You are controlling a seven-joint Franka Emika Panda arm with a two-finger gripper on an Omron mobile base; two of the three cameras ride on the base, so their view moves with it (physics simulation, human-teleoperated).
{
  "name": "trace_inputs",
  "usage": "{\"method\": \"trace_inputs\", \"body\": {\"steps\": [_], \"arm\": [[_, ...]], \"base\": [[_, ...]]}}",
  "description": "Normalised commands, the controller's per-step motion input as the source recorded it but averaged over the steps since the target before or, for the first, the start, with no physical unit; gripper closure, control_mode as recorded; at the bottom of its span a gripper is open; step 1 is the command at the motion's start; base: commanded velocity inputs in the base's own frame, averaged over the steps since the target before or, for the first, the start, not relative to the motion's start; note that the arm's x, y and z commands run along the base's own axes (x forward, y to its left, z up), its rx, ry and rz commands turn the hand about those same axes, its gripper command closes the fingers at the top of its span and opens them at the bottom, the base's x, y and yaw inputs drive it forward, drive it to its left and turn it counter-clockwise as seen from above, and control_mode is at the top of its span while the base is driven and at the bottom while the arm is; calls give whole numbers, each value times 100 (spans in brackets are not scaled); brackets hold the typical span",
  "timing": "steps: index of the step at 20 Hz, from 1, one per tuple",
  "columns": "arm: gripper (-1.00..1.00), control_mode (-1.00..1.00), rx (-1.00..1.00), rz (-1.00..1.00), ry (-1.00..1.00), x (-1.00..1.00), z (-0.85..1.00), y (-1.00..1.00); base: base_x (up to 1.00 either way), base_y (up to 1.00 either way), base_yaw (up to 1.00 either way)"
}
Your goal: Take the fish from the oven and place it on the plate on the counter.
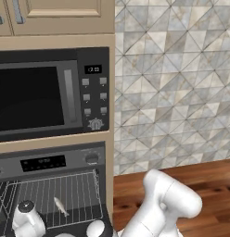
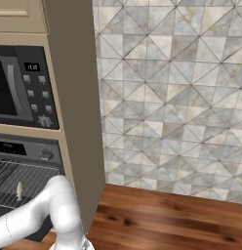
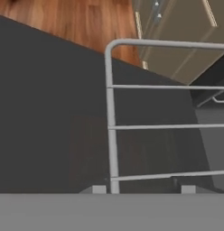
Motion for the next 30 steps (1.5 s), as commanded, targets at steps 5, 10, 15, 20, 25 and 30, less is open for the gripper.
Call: {"method": "trace_inputs", "body": {"steps": [5, 10, 15, 20, 25, 30], "arm": [[100, -100, 0, 4, 7, -100, -100, -14], [100, -100, 0, 5, 5, -96, -43, -20], [100, -100, 14, 2, -3, -61, 94, -36], [100, -100, 24, 0, -2, -50, 100, -50], [100, -100, 18, 0, 9, -12, 100, -53], [100, -100, 5, 0, 24, -1, 100, -27]], "base": [[0, 0, 0], [0, 0, 0], [0, 0, 0], [0, 0, 0], [0, 0, 0], [0, 0, 0]]}}
